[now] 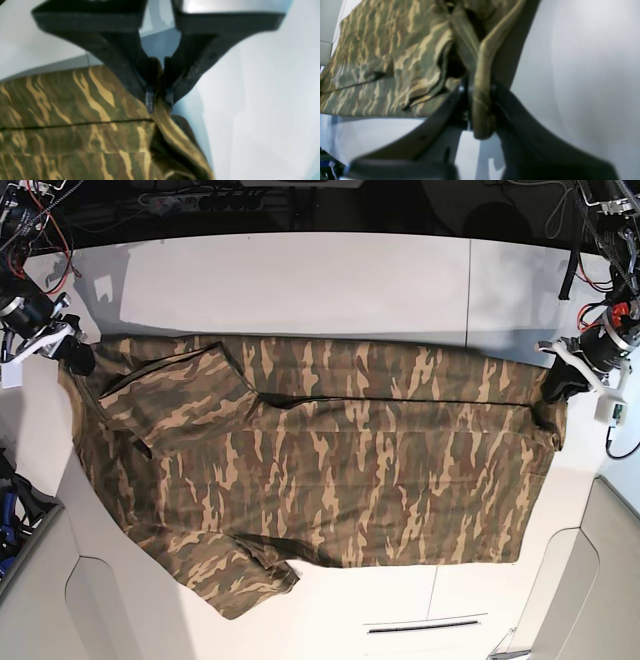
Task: Fold the T-shirt properly
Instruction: 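Drag the folded edge with both grippers back toward the robot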
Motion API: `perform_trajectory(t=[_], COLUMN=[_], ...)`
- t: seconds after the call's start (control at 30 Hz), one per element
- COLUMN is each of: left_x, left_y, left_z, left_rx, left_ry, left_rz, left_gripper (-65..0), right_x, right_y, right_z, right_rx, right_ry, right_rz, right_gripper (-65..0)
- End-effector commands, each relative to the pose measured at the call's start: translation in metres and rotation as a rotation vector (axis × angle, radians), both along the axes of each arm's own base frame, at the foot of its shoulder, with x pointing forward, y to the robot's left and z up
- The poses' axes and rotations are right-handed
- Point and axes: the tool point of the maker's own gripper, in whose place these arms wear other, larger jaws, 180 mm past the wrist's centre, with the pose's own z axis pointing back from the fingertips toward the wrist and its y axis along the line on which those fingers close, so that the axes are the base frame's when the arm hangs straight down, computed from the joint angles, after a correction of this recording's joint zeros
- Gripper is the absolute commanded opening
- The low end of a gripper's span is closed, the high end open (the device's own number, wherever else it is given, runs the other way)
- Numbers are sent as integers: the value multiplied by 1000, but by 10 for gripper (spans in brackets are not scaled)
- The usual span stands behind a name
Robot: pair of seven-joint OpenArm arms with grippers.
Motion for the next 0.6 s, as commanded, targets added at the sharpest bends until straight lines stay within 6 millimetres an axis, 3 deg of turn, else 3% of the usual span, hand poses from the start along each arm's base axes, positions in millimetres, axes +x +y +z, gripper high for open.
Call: perform_trajectory(t=[0.0,0.57], left_x=[4,-49], left_y=[3,-4], left_z=[16,-8], left_rx=[19,26], left_ry=[-43,81], left_rz=[-12,-36], left_gripper=[-650,-650], right_x=[3,-60], right_y=[-8,1], right_z=[14,-9], right_rx=[-25,-1], right_ry=[-41,103], right_rz=[5,51], right_gripper=[-650,-650])
